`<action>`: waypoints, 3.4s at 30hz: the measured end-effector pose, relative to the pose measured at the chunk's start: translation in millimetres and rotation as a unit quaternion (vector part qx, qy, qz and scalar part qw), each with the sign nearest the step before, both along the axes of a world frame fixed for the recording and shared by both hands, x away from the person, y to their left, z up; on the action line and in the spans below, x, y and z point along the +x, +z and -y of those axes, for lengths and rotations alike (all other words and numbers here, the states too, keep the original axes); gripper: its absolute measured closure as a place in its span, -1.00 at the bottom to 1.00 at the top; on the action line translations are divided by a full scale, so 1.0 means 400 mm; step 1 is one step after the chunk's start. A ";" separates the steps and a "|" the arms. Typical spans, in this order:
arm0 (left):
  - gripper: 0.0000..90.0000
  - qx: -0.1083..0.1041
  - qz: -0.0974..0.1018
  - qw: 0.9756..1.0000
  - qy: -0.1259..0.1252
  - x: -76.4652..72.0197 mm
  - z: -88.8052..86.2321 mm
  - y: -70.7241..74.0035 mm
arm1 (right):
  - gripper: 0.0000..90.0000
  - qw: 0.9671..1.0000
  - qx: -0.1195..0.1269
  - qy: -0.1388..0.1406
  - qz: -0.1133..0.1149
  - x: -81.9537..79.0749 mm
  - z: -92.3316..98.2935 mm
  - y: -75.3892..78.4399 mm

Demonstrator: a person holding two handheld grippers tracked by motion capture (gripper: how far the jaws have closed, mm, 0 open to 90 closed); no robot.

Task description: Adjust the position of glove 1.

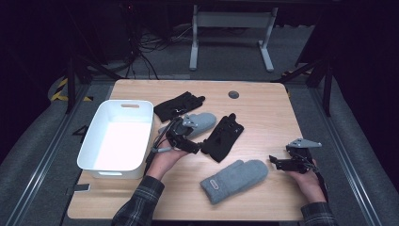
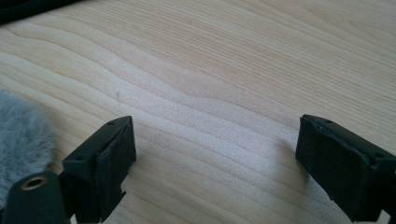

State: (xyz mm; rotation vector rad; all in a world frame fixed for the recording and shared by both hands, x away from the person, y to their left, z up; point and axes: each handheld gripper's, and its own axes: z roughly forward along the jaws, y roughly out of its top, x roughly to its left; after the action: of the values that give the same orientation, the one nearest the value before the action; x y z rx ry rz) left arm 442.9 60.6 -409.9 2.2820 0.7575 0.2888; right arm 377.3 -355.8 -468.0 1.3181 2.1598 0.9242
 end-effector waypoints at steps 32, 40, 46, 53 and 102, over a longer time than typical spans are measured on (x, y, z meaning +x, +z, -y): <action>1.00 0.023 -0.059 0.995 0.075 0.202 0.054 -0.064 | -0.71 1.000 0.001 0.004 0.000 -0.001 -0.001 0.000; 0.99 -0.002 -0.055 0.996 0.066 0.208 0.077 -0.038 | -0.71 1.000 0.001 0.005 0.000 -0.001 -0.001 0.000; 0.51 -0.018 -0.038 0.997 0.069 0.199 0.026 -0.005 | -0.70 1.000 0.001 0.006 0.000 -0.001 -0.001 0.000; -0.50 -0.005 -0.039 0.998 0.055 0.203 -0.001 -0.027 | -0.70 1.000 0.001 0.006 0.001 -0.001 -0.001 0.000; 0.25 0.019 -0.036 0.998 0.047 0.155 -0.008 -0.037 | -0.67 1.000 0.001 0.008 0.001 -0.002 -0.002 0.001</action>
State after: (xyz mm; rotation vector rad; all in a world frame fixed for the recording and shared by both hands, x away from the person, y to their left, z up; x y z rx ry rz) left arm 504.9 63.6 -424.6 2.3068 0.9053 0.2679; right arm 376.5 -355.0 -467.7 1.3017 2.1706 0.9329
